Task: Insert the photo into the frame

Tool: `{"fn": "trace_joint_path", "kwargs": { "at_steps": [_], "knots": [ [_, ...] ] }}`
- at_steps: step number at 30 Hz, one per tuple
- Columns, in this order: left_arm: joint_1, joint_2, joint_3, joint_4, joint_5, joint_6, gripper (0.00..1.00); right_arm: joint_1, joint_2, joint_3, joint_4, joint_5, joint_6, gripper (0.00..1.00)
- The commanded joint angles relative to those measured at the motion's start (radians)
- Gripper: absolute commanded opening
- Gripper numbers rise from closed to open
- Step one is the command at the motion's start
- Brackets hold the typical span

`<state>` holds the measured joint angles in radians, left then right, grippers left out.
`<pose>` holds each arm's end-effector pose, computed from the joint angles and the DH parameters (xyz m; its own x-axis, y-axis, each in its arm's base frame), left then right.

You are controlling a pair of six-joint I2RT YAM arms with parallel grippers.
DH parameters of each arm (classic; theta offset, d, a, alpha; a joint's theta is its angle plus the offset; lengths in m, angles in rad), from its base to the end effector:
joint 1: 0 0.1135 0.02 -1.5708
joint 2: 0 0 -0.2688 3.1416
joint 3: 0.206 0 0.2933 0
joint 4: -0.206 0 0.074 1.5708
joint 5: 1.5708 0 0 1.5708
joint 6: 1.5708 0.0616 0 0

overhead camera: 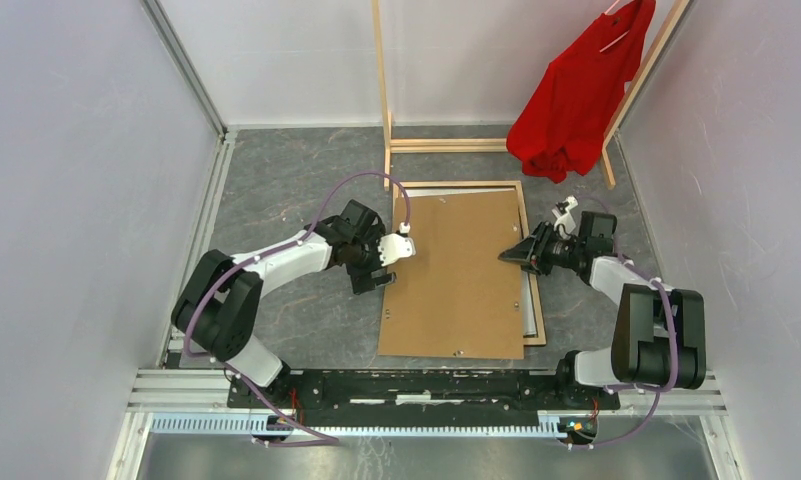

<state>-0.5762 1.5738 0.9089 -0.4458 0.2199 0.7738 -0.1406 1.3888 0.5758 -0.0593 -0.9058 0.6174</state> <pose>0.2806 -0.1983 0.1322 -0.1090 0.8842 -0.4542 0.9635 0.2064 0.1705 0.2883 0.0082 0.1248 -0.8583 0.4823 -0.1755 0.1009 0.4939 0.8637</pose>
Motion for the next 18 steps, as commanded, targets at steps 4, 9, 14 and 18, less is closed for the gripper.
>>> {"fn": "trace_joint_path", "kwargs": {
  "at_steps": [4, 9, 14, 18],
  "knots": [
    [-0.01, 0.047, 0.008, 0.065, 0.03, -0.095, 0.98, -0.01, -0.046, -0.113, 0.381, -0.05, 0.254, 0.24],
    [-0.011, 0.048, 0.022, 0.037, 0.053, -0.099, 0.99, -0.051, -0.069, -0.152, 0.543, -0.066, 0.388, 0.0],
    [-0.01, 0.034, 0.022, 0.035, 0.08, -0.102, 0.99, -0.104, -0.071, -0.04, 0.396, -0.108, 0.32, 0.0],
    [-0.011, 0.027, 0.035, 0.033, 0.104, -0.114, 0.99, -0.11, -0.031, 0.053, 0.26, -0.122, 0.215, 0.0]
  ]
}}
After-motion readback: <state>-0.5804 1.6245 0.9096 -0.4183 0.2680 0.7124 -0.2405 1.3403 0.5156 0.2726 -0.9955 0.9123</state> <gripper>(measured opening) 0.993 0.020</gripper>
